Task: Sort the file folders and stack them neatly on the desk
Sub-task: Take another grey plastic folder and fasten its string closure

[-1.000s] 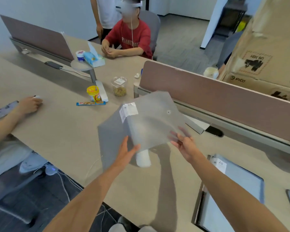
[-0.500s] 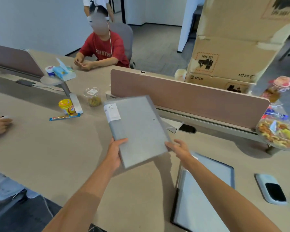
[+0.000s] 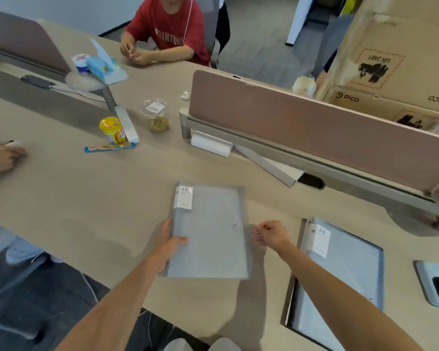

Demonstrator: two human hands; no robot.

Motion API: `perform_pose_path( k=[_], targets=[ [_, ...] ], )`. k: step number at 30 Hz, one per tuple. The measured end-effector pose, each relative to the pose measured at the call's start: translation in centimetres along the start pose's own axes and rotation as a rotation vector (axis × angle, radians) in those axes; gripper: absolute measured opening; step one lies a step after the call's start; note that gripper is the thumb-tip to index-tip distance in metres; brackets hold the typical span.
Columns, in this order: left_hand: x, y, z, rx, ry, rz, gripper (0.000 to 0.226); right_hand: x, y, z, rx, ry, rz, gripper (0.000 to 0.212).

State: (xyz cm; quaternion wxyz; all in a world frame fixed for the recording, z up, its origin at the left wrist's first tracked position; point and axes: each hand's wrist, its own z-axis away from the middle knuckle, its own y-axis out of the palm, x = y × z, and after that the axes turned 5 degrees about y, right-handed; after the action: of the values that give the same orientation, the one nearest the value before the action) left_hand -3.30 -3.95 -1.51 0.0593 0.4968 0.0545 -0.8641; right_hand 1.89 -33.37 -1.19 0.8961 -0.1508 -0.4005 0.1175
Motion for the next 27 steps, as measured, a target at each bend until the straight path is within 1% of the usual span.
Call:
perform_pose_path(
  k=[2,5,6,7,8,10,12,14,17,19,21,23,27],
  targets=[
    [1.1,-1.4,-1.1,-0.06,0.049,-0.232,0.069,-0.1,1.7,-0.8,0.004,-0.023,0.353,0.022],
    [2.5,-2.9,-2.7,-0.159,0.135,-0.703,0.069,1.0,3.4,-0.4,0.044,-0.055,0.822,0.021],
    [2.5,-2.9,-2.8,-0.133,0.168,-0.867,0.071,1.7,3.9,0.1,0.093,-0.052,0.924,0.02],
    [2.1,-2.6,-2.8,-0.071,0.227,-1.022,0.072,2.4,4.2,0.5,0.166,-0.029,0.983,0.019],
    [1.9,-2.2,-3.1,0.019,0.298,-1.149,0.072,3.0,4.6,0.7,0.244,0.001,0.993,0.019],
    [1.7,-1.4,-4.1,0.2,0.417,-1.272,0.069,3.8,5.5,0.8,0.37,0.062,0.874,0.015],
    [1.7,-0.5,-5.1,0.36,0.427,-1.329,0.069,4.5,6.1,0.9,0.387,0.077,0.747,0.014],
    [1.8,0.2,-5.9,0.456,0.422,-1.381,0.075,4.7,6.7,0.7,0.379,0.05,0.699,0.014],
    [2.0,-0.1,-6.5,0.494,0.491,-1.395,0.08,4.7,7.9,0.6,0.345,0.049,0.603,0.011],
    [2.4,-0.7,-7.0,0.496,0.522,-1.393,0.083,4.5,9.0,0.4,0.272,0.011,0.565,0.018],
    [2.6,-1.3,-7.3,0.496,0.547,-1.384,0.087,4.2,10.1,0.1,0.237,-0.057,0.627,0.022],
    [2.8,-1.6,-7.6,0.486,0.562,-1.378,0.093,4.1,11.1,-0.1,0.254,-0.095,0.702,0.022],
    [3.0,-1.8,-7.8,0.474,0.577,-1.37,0.095,4.3,12.5,-1.1,0.265,-0.132,0.758,0.015]
  ],
)
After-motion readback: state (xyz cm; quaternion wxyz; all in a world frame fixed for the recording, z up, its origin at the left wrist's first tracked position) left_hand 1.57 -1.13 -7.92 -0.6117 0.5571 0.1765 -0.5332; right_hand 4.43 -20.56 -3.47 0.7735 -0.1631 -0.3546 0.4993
